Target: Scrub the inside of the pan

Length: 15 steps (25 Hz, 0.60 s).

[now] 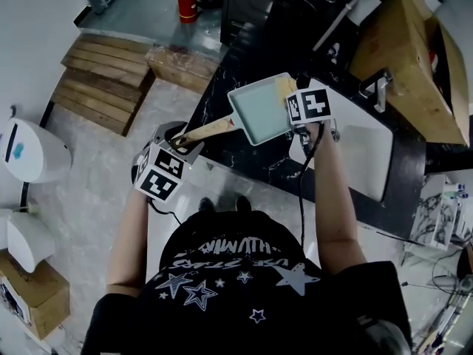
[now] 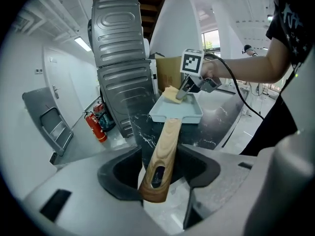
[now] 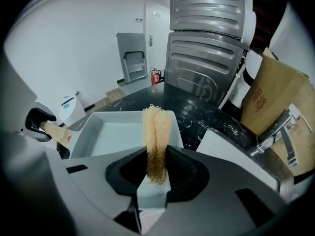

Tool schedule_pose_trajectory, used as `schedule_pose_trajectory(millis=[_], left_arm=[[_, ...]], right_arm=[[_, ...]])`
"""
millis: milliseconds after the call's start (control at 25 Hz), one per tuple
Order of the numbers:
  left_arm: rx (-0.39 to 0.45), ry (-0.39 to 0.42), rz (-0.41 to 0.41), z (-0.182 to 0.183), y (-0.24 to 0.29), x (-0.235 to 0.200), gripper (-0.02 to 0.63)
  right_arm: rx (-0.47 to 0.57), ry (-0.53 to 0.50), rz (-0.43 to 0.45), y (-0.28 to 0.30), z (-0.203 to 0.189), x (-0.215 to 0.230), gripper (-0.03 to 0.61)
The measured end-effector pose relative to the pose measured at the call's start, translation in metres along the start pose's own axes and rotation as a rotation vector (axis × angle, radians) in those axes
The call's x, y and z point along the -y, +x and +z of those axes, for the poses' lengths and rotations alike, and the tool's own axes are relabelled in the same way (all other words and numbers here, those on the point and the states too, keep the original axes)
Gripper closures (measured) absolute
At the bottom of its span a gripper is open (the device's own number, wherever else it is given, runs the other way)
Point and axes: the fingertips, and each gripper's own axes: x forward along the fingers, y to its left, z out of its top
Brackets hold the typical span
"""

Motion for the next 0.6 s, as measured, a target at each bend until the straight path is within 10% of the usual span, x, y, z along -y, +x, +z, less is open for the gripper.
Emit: schedule_pose_trajectory(millis=[600], left_arm=[[0.025, 0.048, -0.137, 0.003, 0.01, 0.011, 0.441]], right_arm=[[-0.152, -0.062, -0.183, 0.021, 0.007, 0.007, 0.489]])
